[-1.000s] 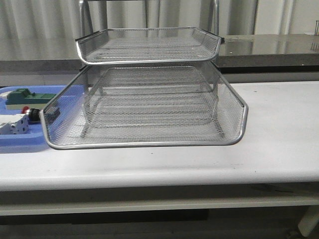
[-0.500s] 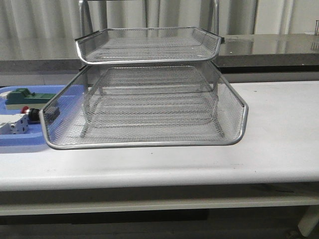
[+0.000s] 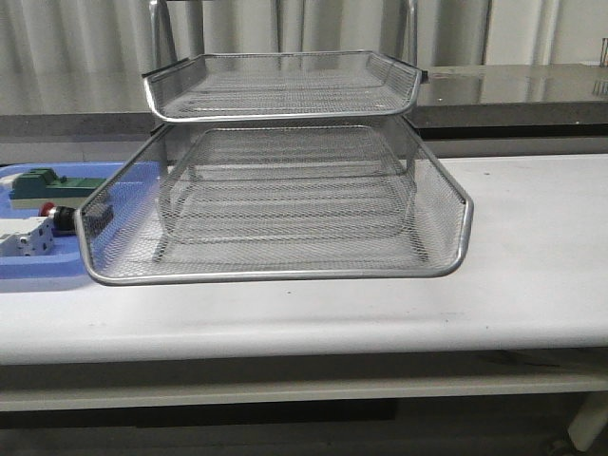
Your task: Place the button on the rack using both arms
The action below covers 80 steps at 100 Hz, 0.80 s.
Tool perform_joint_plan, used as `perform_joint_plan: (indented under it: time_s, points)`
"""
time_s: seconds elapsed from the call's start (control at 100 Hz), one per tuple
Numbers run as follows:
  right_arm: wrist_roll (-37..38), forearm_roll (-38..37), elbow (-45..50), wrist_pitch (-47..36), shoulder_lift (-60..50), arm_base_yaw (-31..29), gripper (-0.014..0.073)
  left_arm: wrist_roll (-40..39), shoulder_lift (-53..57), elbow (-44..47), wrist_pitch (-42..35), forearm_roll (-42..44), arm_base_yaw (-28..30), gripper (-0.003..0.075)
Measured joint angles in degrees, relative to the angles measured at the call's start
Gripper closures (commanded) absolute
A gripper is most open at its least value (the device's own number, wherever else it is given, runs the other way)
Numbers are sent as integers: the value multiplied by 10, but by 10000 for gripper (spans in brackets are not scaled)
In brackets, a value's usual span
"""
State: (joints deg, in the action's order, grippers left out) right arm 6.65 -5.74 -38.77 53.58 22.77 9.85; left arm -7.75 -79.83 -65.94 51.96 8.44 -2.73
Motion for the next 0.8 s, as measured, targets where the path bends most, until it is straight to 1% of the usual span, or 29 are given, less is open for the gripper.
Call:
perform_joint_plan:
  time_s: [0.06, 0.1, 0.12, 0.13, 0.17, 0.18, 0.2, 0.23, 0.24, 0.25, 0.27, 0.28, 0.32, 0.34, 0.39, 0.42, 0.55, 0.8]
  points:
    - [0, 0, 0, 0, 0, 0, 662, 11, -1, -1, 6, 0, 0, 662]
    - [0, 0, 0, 0, 0, 0, 662, 17, -2, -1, 9, 0, 0, 610]
    - [0, 0, 0, 0, 0, 0, 662, 20, -2, -2, 10, 0, 0, 565]
    - [0, 0, 0, 0, 0, 0, 662, 22, -2, -2, 11, 0, 0, 565]
    - [0, 0, 0, 0, 0, 0, 662, 28, -2, -2, 12, 0, 0, 480]
    - [0, 0, 0, 0, 0, 0, 662, 30, -2, -2, 12, 0, 0, 449]
    - [0, 0, 0, 0, 0, 0, 662, 33, -2, -2, 14, 0, 0, 416]
    - [0, 0, 0, 0, 0, 0, 662, 37, -2, -2, 14, 0, 0, 327]
    - [0, 0, 0, 0, 0, 0, 662, 39, -2, -2, 15, 0, 0, 309]
    - [0, 0, 0, 0, 0, 0, 662, 41, -2, -2, 15, 0, 0, 272]
    - [0, 0, 0, 0, 0, 0, 662, 45, -2, -2, 15, 0, 0, 235]
    - [0, 0, 0, 0, 0, 0, 662, 46, -2, -2, 15, 0, 0, 199]
    - [0, 0, 0, 0, 0, 0, 662, 52, -2, -2, 15, 0, 0, 106]
    - [0, 0, 0, 0, 0, 0, 662, 54, -2, -2, 16, 0, 0, 69]
    - [0, 0, 0, 0, 0, 0, 662, 58, -2, -2, 17, 0, 0, 11]
    - [0, 0, 0, 0, 0, 0, 662, 58, -2, -2, 17, 0, 0, -4]
    - [0, 0, 0, 0, 0, 0, 662, 61, -2, -2, 18, 0, 0, 8]
    - [0, 0, 0, 0, 0, 0, 662, 61, -2, -2, 14, 0, 0, 80]
